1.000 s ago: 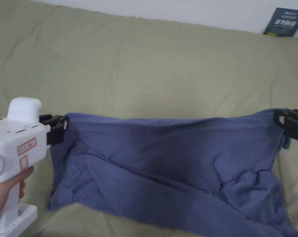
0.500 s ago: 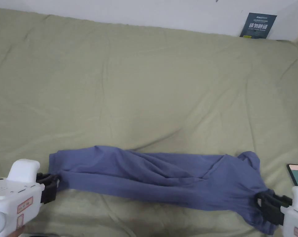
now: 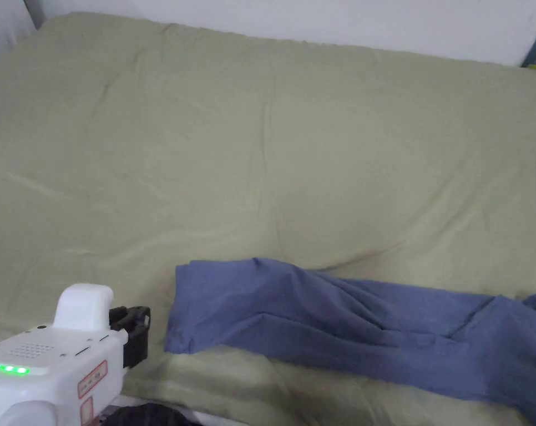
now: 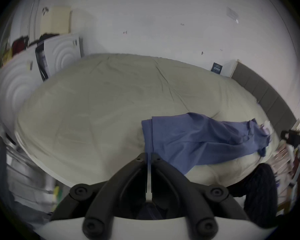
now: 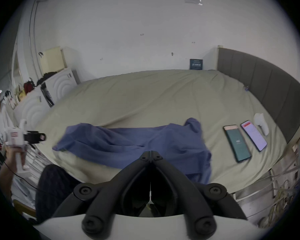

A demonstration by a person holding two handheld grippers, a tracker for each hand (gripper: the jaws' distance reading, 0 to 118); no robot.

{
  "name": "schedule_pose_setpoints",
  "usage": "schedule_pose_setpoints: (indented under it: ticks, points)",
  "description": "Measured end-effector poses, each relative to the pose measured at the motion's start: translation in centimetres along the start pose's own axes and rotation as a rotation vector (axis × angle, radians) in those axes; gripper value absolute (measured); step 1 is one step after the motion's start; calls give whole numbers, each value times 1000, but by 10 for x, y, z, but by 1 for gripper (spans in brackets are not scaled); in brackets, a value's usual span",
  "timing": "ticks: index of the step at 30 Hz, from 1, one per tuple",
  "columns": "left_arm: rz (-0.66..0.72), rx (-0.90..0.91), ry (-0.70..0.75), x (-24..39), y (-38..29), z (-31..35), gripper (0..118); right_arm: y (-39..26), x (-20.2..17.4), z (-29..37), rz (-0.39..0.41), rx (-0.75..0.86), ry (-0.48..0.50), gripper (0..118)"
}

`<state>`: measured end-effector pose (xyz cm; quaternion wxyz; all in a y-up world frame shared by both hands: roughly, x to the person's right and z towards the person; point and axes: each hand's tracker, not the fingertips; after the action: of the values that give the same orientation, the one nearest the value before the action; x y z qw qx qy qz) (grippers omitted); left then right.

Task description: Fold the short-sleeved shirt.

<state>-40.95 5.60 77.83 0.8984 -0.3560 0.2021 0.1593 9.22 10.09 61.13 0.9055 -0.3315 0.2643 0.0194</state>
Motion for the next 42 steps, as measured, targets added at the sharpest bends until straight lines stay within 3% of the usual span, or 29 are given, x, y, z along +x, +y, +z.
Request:
schedule_pose_setpoints:
  ticks: [2, 3, 4, 5, 6, 8, 11, 13, 15, 18, 21, 23, 24, 25, 26, 27, 28, 29, 34, 35, 38, 39, 42]
  points:
    - [99, -28, -161, -15, 8, -17, 5, 3, -12, 3, 22, 6, -13, 0]
    - [180, -34, -236, -25, 11, -25, 17, 4, -17, 4, 36, 9, -5, 0]
    - [325, -91, -395, -41, 17, -39, 52, 5, -21, 5, 44, 11, -1, 0]
    - [456, -156, -498, -59, 20, -56, 107, 6, -25, 5, 47, 11, -1, 0]
    - [510, -186, -552, -71, 21, -72, 118, 7, -28, 8, 47, 9, 0, 0]
    - [524, -237, -675, -87, 17, -103, 118, 7, -32, 8, 33, 4, 8, 0]
    - [513, -342, -736, -100, 15, -149, 118, 12, -41, 11, 0, -1, 6, 0]
    - [632, -298, -945, -100, 17, -150, 118, 14, -44, 12, 4, 0, -1, 0]
    - [707, -395, -1029, -89, 18, -171, 118, 18, -46, 12, 7, 1, -6, 0]
    - [648, -433, -1144, -57, 23, -186, 118, 29, -56, 7, 5, -6, -7, 0]
    - [523, -438, -1151, -27, 27, -194, 118, 31, -63, 1, -1, -12, 4, 0]
    - [461, -461, -1061, -20, 37, -189, 118, 29, -64, -1, -4, -20, 16, 0]
    - [474, -465, -1027, -22, 39, -185, 109, 28, -66, -2, -3, -20, 22, 0]
    - [459, -441, -939, -30, 42, -179, 69, 27, -68, -1, -1, -24, 32, 0]
    - [398, -433, -797, -28, 42, -177, 8, 26, -70, -1, -4, -26, 41, 0]
    - [380, -467, -645, -19, 34, -183, 8, 24, -71, -1, -8, -27, 52, 0]
    - [382, -502, -585, -22, 25, -189, 8, 23, -73, -2, -14, -32, 65, 0]
    - [509, -450, -833, -35, 23, -198, 8, 22, -74, -3, -16, -34, 73, 0]
    - [384, -416, -631, -14, 32, -170, 8, 20, -71, 3, -28, -18, 80, 0]
    - [303, -383, -546, -8, 36, -161, 8, 19, -70, 6, -29, -17, 79, 0]
    - [-107, -301, -255, 45, 38, -122, 8, 15, -64, 12, -33, 2, 78, 0]
    - [-161, -276, -221, 55, 35, -118, 8, 14, -63, 14, -37, 4, 79, 0]
    - [-153, -205, -123, 84, 29, -107, 8, 4, -50, 20, -37, 16, 71, 0]
